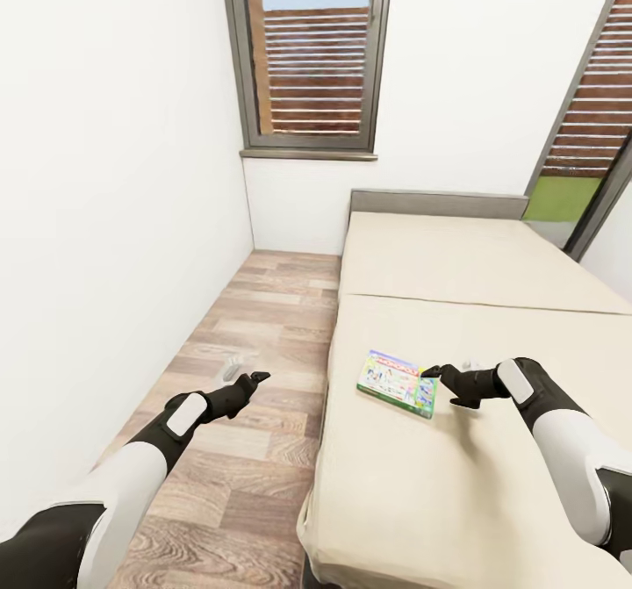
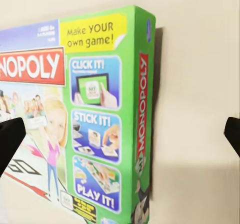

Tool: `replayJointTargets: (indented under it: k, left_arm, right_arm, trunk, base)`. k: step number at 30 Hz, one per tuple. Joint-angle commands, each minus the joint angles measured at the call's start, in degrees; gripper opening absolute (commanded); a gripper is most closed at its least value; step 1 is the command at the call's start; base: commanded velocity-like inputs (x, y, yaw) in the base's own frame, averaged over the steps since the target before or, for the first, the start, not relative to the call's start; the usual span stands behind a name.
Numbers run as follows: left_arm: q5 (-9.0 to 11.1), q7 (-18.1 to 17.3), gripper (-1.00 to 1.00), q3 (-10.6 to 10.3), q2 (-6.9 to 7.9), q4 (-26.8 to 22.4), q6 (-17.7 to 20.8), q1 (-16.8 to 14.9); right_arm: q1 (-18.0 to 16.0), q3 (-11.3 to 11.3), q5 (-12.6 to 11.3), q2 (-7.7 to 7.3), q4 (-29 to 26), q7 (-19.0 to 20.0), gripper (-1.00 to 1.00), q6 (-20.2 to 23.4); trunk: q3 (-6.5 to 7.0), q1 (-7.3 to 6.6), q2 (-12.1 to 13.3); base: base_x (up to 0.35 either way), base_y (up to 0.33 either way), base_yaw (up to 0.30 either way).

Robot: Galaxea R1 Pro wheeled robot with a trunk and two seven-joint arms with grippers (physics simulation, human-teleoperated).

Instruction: Put all the toys in the child's room - the three board games (two on the bed and one on the table), the two jigsaw puzzles on the table, and the tennis ball on the table - inside the toy box on the table in the child's room.

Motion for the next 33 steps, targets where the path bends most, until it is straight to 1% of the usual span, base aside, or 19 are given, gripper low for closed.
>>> replayJointTargets:
  k: [1,7,22,33]
  left_arm:
    - [0.17,-0.09,1.00,0.18,-0.01,0.00,0.35,-0.03]
    - [0.17,-0.10,1.00,0.16,0.02,0.00,0.36,-0.03]
    - [0.17,0.07,1.00,0.14,-0.01,0.00,0.36,-0.03]
    - [0.17,0.18,1.00,0.11,-0.01,0.00,0.36,-0.03]
  right_arm:
    - [-0.03,-0.41,0.59,0.03,-0.03,0.46,1.00,0.28]
    - [-0.03,-0.41,0.60,0.03,-0.04,0.48,1.00,0.28]
    - [-0.03,-0.41,0.54,0.03,-0.04,0.61,1.00,0.30]
    - [-0.03,-0.41,0.52,0.03,-0.04,0.66,1.00,0.28]
  trunk:
    - [-0.06,-0.01,-0.02]
    - [-0.11,-0.01,-0.02]
    - [-0.13,-0.01,-0.02]
    - [-0.14,-0.01,-0.02]
  base:
    - [0.000,0.000,0.131]
    - [0.000,0.000,0.192]
    - [0.000,0.000,0.246]
    - [0.000,0.000,0.075]
